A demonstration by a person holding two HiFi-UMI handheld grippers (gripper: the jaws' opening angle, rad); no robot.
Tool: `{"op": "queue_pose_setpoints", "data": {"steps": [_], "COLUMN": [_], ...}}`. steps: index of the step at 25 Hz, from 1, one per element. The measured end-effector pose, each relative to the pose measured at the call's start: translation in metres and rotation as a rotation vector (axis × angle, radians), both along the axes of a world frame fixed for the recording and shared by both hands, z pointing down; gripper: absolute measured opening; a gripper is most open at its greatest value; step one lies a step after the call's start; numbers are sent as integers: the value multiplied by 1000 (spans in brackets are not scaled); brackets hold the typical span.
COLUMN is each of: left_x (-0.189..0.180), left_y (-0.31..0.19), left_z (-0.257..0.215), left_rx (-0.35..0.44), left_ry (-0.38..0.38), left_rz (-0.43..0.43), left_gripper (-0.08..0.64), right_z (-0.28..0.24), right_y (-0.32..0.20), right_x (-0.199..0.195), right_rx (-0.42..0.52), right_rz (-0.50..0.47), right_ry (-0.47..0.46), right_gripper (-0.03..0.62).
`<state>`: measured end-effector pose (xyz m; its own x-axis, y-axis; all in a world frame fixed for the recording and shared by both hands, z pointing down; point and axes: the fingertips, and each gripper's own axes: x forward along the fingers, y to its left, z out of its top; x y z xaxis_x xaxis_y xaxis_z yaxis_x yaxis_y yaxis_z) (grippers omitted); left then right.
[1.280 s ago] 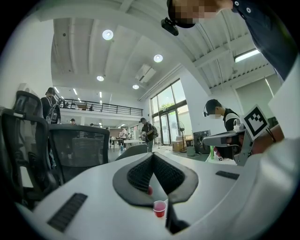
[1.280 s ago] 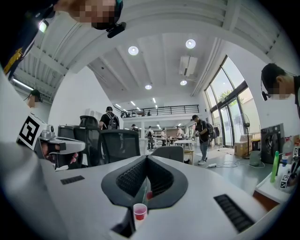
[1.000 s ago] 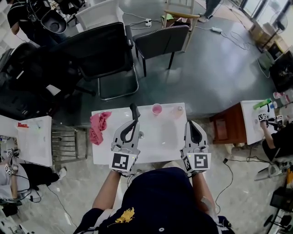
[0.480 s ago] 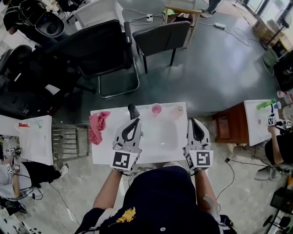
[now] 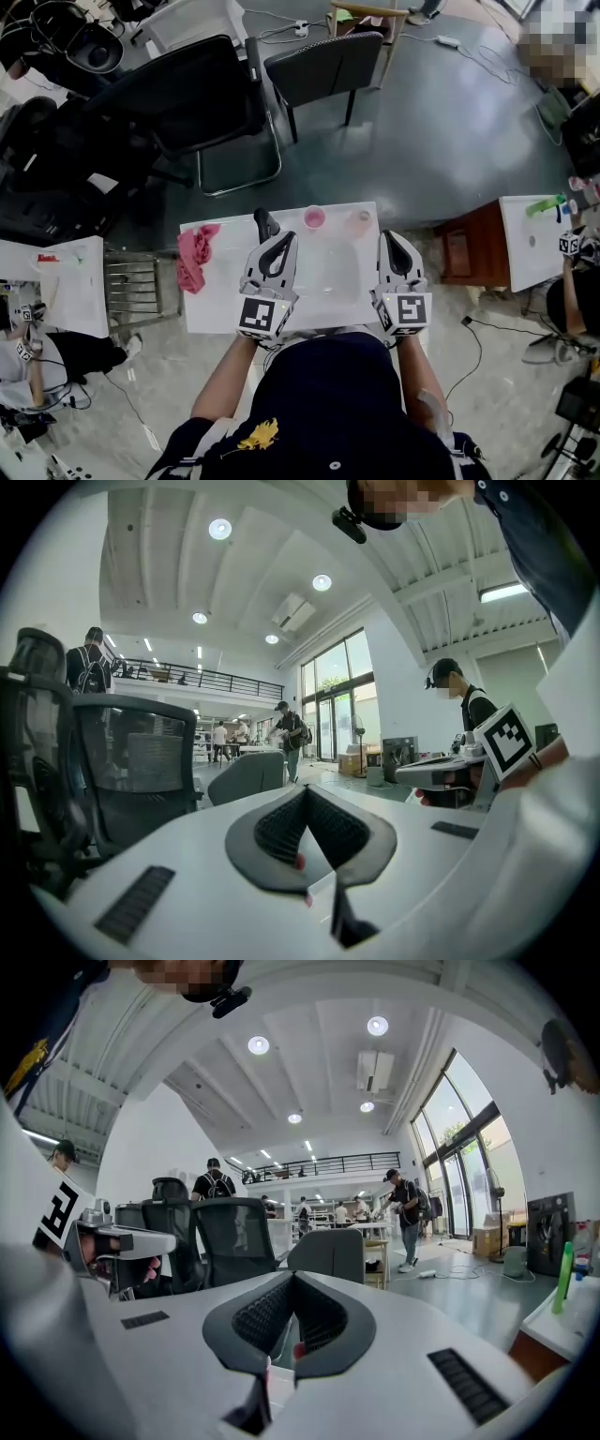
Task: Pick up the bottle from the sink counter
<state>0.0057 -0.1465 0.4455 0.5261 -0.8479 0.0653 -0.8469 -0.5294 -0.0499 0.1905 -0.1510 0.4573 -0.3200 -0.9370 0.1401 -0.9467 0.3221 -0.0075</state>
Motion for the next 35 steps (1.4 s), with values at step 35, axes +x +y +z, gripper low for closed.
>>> {"op": "queue_pose_setpoints", "data": {"steps": [35], "left_x": [42], "left_y": [-61], "left_z": [82], "left_rx": [-152], "left_ry": [-31], "left_rz": [49], "left_gripper": [15], "right_z": [118], "right_y": [-59], "right_x": [14], "right_rx": [-190], "right_rz": [70], "right_ry": [77], "right_gripper": [27]}}
